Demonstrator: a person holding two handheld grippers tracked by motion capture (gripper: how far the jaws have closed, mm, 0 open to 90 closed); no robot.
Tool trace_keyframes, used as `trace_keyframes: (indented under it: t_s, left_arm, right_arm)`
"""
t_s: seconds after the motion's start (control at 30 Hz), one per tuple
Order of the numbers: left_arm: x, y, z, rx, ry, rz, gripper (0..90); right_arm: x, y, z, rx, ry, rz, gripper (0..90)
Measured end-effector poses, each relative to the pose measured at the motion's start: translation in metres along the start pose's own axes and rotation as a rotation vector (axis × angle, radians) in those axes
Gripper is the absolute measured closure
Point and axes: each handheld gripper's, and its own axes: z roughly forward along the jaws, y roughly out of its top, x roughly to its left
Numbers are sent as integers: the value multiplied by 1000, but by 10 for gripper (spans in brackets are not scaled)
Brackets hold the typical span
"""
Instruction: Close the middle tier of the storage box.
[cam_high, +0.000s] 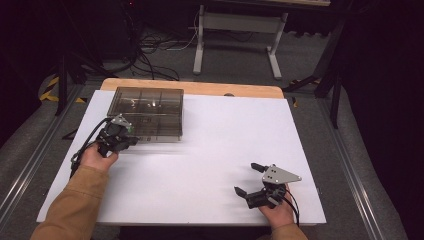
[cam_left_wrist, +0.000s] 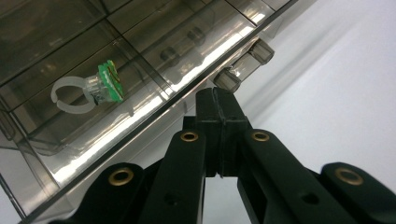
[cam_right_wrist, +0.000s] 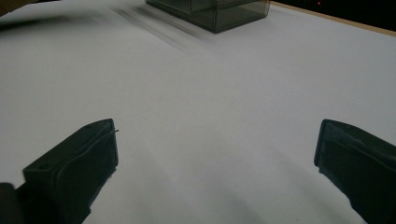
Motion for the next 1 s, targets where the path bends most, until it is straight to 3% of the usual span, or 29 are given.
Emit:
trace_keyframes:
  t_s: [0.27, 0.7, 1.0]
  left_arm:
    - [3, 2, 5, -24, 17, -39, 900]
    - [6, 3, 12, -42, 48, -66, 900]
    - [10, 3, 15, -92, 54, -103, 900]
  right_arm:
    - [0, 0, 0, -1, 0, -1, 1]
    - [0, 0, 0, 0, 0, -3, 1]
    - [0, 0, 0, -2, 2, -3, 1]
